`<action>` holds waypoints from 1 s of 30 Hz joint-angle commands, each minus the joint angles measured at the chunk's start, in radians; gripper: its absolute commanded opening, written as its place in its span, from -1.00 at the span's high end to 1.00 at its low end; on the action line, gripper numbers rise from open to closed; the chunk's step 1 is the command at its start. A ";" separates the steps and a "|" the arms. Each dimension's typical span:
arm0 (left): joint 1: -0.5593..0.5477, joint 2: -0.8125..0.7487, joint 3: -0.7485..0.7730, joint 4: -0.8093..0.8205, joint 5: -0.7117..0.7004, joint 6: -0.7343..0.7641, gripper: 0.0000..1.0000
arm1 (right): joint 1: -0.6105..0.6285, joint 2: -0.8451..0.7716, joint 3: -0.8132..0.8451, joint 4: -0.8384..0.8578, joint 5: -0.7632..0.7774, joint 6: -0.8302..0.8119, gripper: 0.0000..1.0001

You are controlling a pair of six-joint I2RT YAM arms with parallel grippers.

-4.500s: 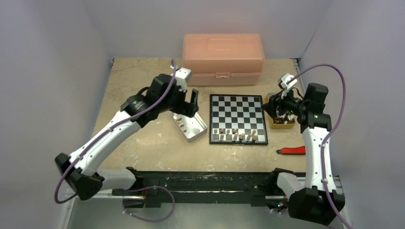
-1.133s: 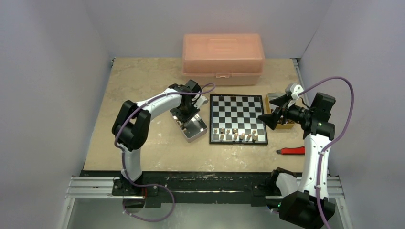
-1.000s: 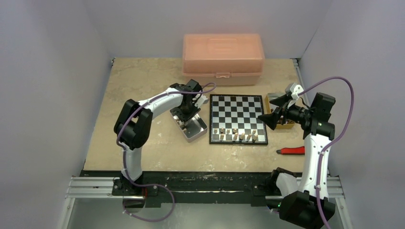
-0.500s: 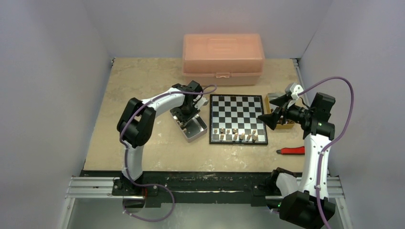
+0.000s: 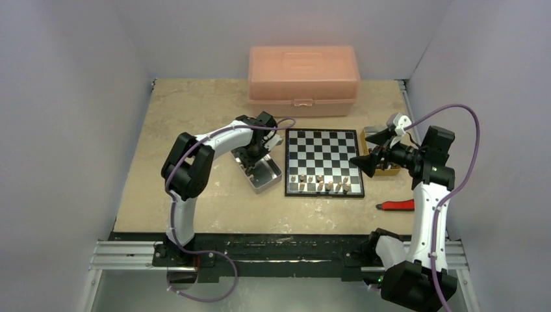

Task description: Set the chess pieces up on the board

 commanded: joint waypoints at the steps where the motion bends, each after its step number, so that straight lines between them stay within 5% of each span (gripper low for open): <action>1: -0.012 -0.117 0.000 0.054 -0.032 0.011 1.00 | 0.006 0.004 -0.002 0.018 0.009 -0.004 -0.98; 21: -0.016 -0.592 -0.306 0.361 0.020 -0.139 1.00 | 0.006 -0.016 -0.020 0.029 0.004 -0.006 -0.98; 30: -0.012 -0.720 -0.390 0.467 0.182 -0.278 1.00 | 0.007 -0.020 -0.026 0.024 -0.022 -0.016 -0.98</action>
